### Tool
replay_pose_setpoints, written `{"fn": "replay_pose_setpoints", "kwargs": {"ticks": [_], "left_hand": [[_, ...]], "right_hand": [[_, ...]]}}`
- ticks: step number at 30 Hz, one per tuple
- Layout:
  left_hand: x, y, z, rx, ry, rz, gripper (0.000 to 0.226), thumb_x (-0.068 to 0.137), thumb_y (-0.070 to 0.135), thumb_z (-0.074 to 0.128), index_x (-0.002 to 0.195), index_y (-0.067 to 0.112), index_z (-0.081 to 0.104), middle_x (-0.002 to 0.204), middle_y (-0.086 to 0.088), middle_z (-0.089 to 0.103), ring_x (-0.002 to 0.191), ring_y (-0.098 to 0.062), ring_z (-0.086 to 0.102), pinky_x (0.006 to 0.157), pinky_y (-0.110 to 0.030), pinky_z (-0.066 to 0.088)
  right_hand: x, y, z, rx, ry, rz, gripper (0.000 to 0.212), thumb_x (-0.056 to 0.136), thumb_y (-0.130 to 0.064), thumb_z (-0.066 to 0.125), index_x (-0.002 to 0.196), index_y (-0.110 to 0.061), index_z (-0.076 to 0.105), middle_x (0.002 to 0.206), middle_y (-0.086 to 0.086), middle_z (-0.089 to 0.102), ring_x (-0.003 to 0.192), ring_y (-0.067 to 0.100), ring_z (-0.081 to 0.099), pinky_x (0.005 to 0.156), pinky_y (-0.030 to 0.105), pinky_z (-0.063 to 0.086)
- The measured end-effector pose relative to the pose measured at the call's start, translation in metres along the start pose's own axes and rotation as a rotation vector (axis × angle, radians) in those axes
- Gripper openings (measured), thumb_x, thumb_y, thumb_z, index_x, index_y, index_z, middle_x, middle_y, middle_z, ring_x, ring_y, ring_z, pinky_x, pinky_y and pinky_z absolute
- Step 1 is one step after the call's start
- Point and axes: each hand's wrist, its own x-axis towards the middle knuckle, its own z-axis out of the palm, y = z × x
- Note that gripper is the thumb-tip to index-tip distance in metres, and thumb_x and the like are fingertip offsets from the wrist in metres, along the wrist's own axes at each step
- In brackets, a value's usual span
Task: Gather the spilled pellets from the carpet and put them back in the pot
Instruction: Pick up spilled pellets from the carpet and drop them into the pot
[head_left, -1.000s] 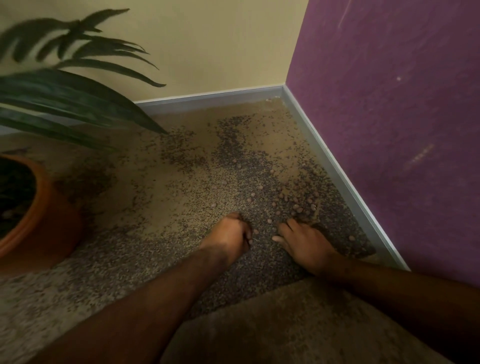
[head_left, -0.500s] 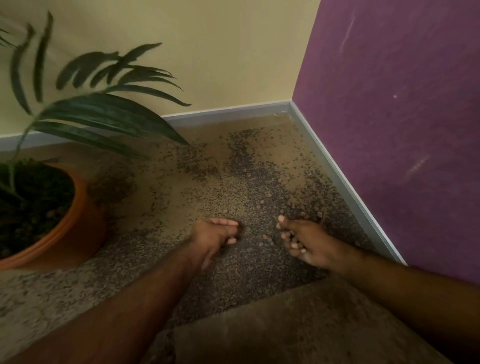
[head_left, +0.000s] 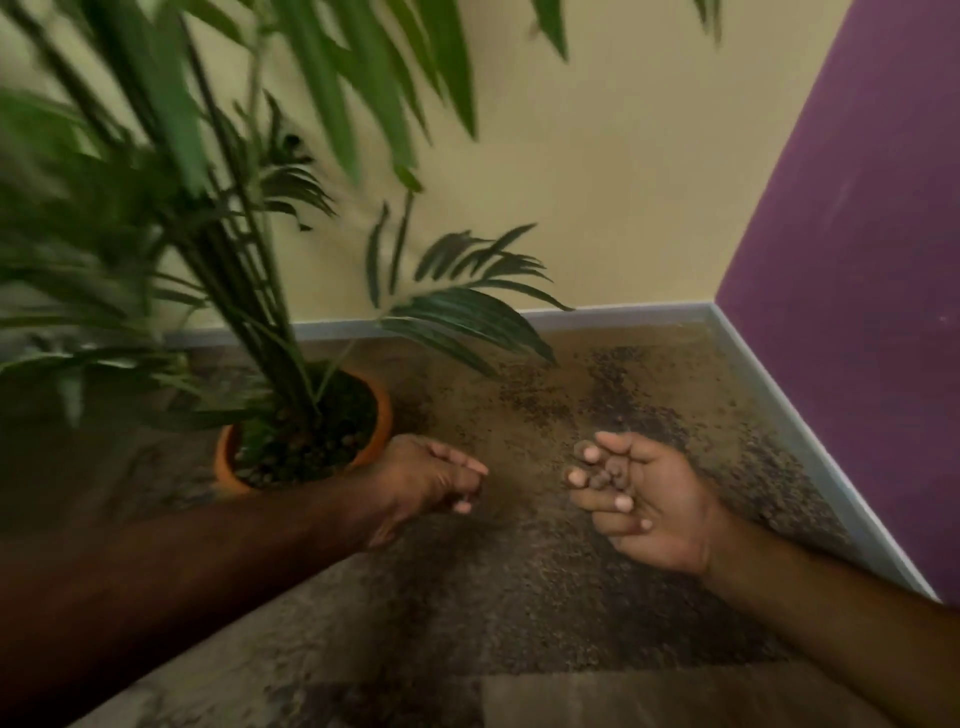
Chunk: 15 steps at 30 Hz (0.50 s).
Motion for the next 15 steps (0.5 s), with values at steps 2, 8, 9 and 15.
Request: {"fn": "replay_pose_setpoints", "kwargs": {"ticks": [2,8,9,15], "left_hand": [[-0.011,0.000,-0.021,-0.053,0.061,0.023,0.016,0.075,-0.013,0.063,0.074,0.002,0.069,0.067,-0.011,0.067,0.044,-0.010,0.060,0.044,-0.018,0.052],[-0.032,-0.010,-0.083,-0.206,0.222,0.036,0.010,0.081,-0.007,0.063,0.085,0.000,0.068,0.066,-0.011,0.064,0.046,-0.012,0.060,0.044,-0.017,0.051],[-0.033,-0.011,-0.095,-0.207,0.260,0.041,0.011,0.081,-0.006,0.063,0.087,0.001,0.069,0.069,-0.011,0.065,0.052,-0.015,0.060,0.047,-0.018,0.052],[-0.028,-0.031,-0.158,-0.292,0.504,0.044,0.016,0.079,-0.003,0.066,0.095,-0.005,0.067,0.091,-0.015,0.067,0.077,-0.022,0.063,0.052,-0.021,0.056]], "right_hand": [[0.016,0.003,0.033,-0.044,0.017,0.025,0.036,0.094,-0.028,0.035,0.076,-0.007,0.058,0.070,0.013,0.056,0.040,0.013,0.041,0.032,0.016,0.019],[0.074,0.001,0.106,-0.581,0.435,0.192,0.030,0.097,-0.022,0.041,0.075,-0.008,0.055,0.064,0.008,0.050,0.046,0.013,0.041,0.029,0.017,0.026],[0.085,0.001,0.115,-0.673,0.487,0.221,0.029,0.098,-0.021,0.039,0.075,-0.009,0.054,0.064,0.007,0.048,0.048,0.013,0.041,0.030,0.017,0.027],[0.146,0.023,0.157,-0.890,0.544,0.243,0.030,0.095,-0.013,0.037,0.069,-0.011,0.052,0.061,0.005,0.049,0.050,0.013,0.042,0.038,0.019,0.031]]}}
